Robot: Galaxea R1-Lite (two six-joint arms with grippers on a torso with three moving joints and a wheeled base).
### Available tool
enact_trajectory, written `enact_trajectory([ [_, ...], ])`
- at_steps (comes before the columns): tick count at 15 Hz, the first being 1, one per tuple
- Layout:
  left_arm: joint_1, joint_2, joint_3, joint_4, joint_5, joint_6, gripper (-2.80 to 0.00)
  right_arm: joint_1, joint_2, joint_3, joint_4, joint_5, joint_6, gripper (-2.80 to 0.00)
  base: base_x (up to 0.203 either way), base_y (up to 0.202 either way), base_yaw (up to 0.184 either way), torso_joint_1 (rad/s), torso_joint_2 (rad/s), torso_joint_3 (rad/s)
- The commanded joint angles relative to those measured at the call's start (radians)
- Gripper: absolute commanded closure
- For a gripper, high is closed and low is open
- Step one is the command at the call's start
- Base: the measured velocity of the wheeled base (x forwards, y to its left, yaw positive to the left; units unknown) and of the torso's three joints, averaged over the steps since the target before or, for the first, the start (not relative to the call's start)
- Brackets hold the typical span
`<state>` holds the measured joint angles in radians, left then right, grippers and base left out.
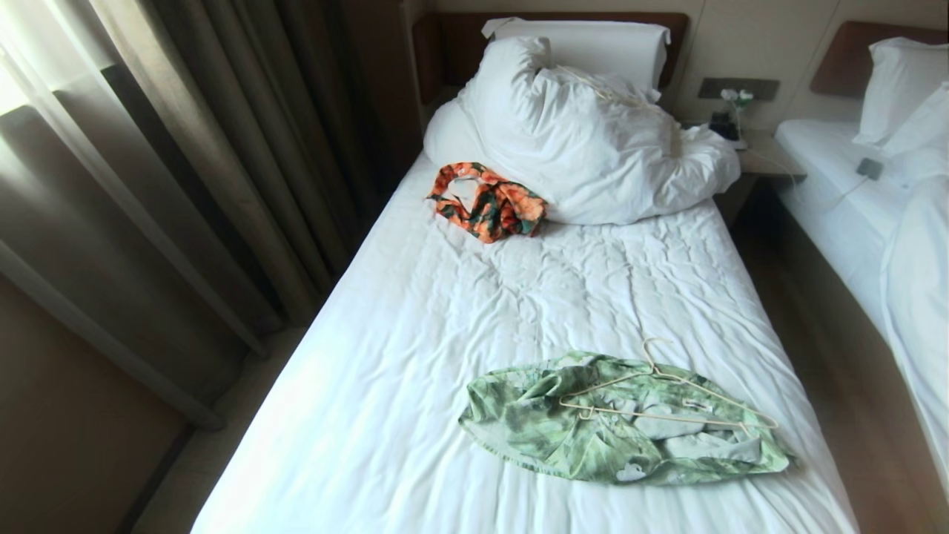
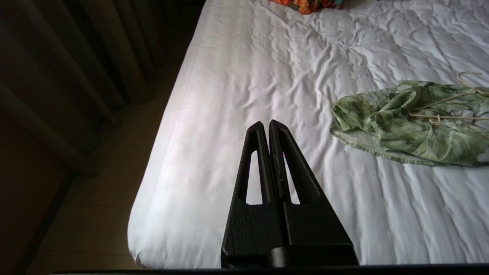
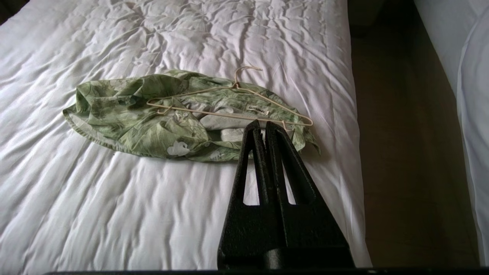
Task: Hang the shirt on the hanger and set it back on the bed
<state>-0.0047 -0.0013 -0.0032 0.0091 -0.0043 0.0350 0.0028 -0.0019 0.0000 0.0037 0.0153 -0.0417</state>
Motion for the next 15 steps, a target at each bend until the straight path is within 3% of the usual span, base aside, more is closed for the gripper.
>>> enact_trajectory([
  [1, 0.0, 0.001, 0.0, 0.0, 0.0, 0.0, 0.0, 0.0, 0.002, 0.0, -0.001, 0.0, 0.0, 0.0, 0.0, 0.0, 0.0, 0.0, 0.0, 0.0],
  [15, 0.0, 0.001, 0.0, 0.0, 0.0, 0.0, 0.0, 0.002, 0.002, 0.0, -0.002, 0.0, 0.0, 0.0, 0.0, 0.0, 0.0, 0.0, 0.0, 0.0],
])
